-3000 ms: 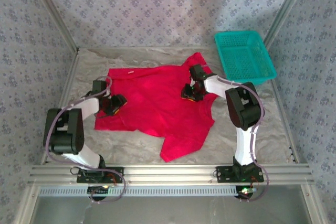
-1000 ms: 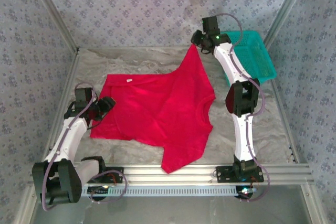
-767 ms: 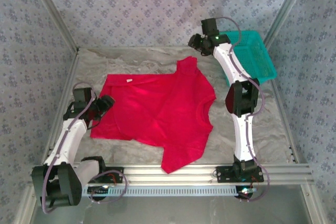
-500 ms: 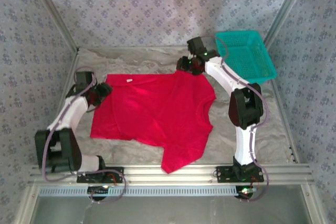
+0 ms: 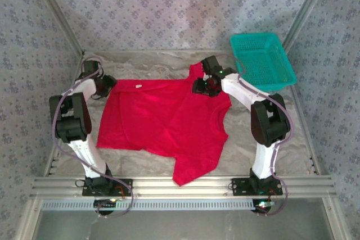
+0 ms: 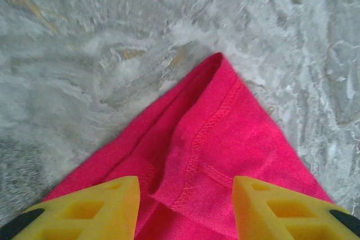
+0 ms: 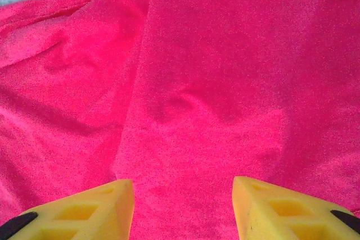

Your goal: Fold the inside-out t-shirt

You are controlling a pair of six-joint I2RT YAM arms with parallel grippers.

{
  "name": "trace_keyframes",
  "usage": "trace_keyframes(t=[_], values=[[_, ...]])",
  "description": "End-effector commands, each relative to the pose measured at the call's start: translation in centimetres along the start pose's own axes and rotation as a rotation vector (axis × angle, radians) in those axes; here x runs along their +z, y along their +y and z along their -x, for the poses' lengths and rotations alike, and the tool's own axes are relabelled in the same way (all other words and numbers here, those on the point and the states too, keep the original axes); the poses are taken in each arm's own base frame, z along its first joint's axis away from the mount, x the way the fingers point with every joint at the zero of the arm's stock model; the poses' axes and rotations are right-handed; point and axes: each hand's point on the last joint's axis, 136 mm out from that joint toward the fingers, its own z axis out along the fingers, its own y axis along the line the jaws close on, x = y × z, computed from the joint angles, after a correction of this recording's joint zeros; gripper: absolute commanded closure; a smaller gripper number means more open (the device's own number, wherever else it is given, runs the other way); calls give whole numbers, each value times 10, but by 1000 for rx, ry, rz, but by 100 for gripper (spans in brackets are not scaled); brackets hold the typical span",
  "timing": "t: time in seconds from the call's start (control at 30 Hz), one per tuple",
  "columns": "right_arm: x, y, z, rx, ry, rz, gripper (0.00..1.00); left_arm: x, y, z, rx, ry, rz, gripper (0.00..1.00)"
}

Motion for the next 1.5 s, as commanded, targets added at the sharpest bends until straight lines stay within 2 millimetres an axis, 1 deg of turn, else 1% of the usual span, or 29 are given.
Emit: trace_keyframes(t=[0.0,0.1,0.2,0.27,0.33,0.37,0.47,0.57,0.63,0.7,0.77,0.8,0.9,0.97,1.0,1.03,1.07,1.1,1.13,1.17,1.2,1.23,1.27,1.3,1.37,1.4,1.47], values=[[-7,1,8,-10,-22,29,50,9,-12,4,-42,13,-62,54],[-3,0,7,-9,-14,31,50,17,-15,5,-58,24,-81,56],[2,-2,3,-7,5,26,50,21,-17,5,-63,28,-82,63],[5,-4,0,-4,17,24,51,22,-18,7,-63,31,-85,74],[6,-8,-3,0,22,22,52,22,-20,8,-63,33,-91,92],[6,-9,-3,3,22,20,52,21,-22,9,-63,34,-92,99],[6,-14,-7,11,25,16,54,9,-30,16,-55,21,-99,100],[11,-19,-13,20,34,8,55,-12,-48,29,-42,-19,-129,100],[20,-29,-16,35,46,-17,55,-26,-61,43,-31,-66,-150,100],[27,-38,-17,54,55,-37,55,-34,-70,56,-23,-102,-154,100],[32,-48,-17,75,57,-59,55,-34,-79,70,-12,-128,-152,100],[33,-52,-16,83,55,-70,55,-30,-83,76,-8,-136,-151,100],[34,-56,-19,91,65,-81,56,-11,-90,93,-1,-135,-131,100],[33,-55,-24,83,77,-86,56,3,-93,101,11,-116,-113,100],[32,-55,-28,77,84,-91,56,7,-96,106,21,-110,-102,100],[30,-53,-32,68,93,-93,55,11,-96,109,31,-103,-85,97],[29,-51,-38,57,101,-96,55,12,-95,112,37,-100,-67,88],[27,-49,-43,45,108,-99,55,11,-91,114,42,-101,-43,75],[26,-46,-50,33,117,-101,54,6,-89,115,49,-107,-17,57],[24,-43,-57,19,126,-104,54,-1,-85,116,59,-116,9,44],[22,-41,-65,7,136,-109,53,-8,-83,114,68,-124,31,37],[21,-40,-71,-4,143,-115,53,-19,-80,110,82,-136,51,33],[19,-37,-81,-16,152,-120,52,-30,-76,101,98,-142,70,32],[17,-35,-88,-20,156,-125,51,-36,-72,90,113,-144,77,32],[12,-34,-106,-14,169,-140,50,-52,-67,58,144,-144,50,32],[11,-34,-114,-10,173,-149,49,-56,-67,43,155,-141,19,33],[4,-29,-124,1,159,-147,48,-57,-64,3,171,-99,-48,34]])
